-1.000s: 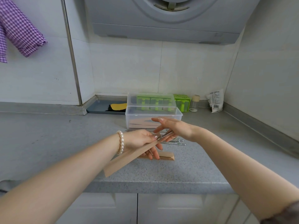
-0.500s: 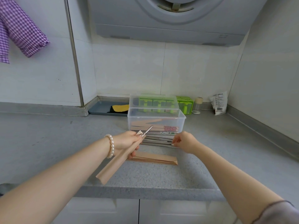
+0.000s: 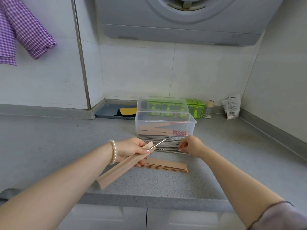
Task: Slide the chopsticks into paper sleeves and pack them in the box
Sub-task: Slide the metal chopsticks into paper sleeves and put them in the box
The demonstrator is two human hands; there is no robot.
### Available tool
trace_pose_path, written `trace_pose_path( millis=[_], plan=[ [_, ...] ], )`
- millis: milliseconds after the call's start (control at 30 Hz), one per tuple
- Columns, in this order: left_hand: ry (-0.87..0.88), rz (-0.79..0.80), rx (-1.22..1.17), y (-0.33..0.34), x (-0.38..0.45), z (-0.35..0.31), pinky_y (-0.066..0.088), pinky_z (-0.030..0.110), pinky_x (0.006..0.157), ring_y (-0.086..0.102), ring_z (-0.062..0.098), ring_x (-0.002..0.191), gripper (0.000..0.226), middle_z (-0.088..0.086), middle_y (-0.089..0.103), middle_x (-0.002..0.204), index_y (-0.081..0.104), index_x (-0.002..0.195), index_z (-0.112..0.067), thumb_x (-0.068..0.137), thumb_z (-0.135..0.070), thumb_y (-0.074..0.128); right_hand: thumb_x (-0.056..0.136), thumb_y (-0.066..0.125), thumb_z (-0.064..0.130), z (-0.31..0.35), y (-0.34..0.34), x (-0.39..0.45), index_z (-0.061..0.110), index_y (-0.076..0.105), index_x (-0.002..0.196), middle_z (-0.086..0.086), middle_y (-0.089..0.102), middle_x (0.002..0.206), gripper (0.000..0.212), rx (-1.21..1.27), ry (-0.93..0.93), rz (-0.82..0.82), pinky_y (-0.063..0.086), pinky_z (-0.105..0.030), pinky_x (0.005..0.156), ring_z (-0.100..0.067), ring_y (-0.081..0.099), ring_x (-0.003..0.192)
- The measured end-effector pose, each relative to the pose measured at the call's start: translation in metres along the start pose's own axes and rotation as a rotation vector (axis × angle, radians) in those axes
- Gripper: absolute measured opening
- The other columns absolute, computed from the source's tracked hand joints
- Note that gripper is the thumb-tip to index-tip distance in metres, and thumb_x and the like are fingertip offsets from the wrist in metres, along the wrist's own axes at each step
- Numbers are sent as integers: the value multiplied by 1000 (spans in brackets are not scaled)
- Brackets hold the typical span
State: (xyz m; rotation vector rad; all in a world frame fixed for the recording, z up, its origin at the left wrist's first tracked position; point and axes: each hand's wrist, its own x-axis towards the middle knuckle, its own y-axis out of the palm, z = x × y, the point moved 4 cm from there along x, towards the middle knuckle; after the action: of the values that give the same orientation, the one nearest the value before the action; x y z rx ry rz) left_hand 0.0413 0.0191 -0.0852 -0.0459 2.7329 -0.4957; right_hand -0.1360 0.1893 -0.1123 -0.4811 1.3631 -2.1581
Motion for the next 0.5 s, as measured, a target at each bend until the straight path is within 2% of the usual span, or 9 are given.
trace_pose_path(
  millis=[100,167,233,333,433,500],
  plan=[
    [15,-3,24,-1,-1,1,56,25,59,66,12,62,16,9,62,89,56,105,-5,93,-15,52,84,66,16,1,-7,-5,10,67,89,-2,62,86,8,53,-22,-22,46,-28,76,-18,56,83],
    [19,-5,13,-1,-1,2,56,26,59,67,13,63,14,10,63,89,56,103,-5,93,-13,52,85,64,13,3,-26,-12,11,63,82,-2,65,80,3,172,-38,-47,51,-28,76,-15,61,75],
    [24,-8,4,-1,-2,1,57,26,59,68,14,64,10,11,64,88,57,100,-6,93,-12,51,85,63,10,2,-54,-22,13,63,80,2,69,72,6,309,-51,-72,51,-23,65,-7,62,61],
    [17,-6,-17,-1,-2,-1,58,26,60,68,16,67,9,11,66,85,59,97,-5,91,-9,53,82,64,5,-2,-99,-39,9,69,83,0,73,69,6,503,-109,-63,51,-32,73,-17,62,68],
    [21,10,-38,2,-3,-5,58,26,61,68,17,68,10,11,66,82,60,97,-2,88,-1,57,80,65,1,0,-126,-55,13,72,77,1,72,66,14,517,-155,26,52,-17,65,-10,61,63],
    [28,14,-50,4,-3,-7,58,26,60,69,18,69,14,12,66,82,59,97,-1,85,5,58,80,66,0,1,-135,-63,14,73,77,2,72,64,16,413,-157,75,49,-15,62,-5,58,59]
  ],
)
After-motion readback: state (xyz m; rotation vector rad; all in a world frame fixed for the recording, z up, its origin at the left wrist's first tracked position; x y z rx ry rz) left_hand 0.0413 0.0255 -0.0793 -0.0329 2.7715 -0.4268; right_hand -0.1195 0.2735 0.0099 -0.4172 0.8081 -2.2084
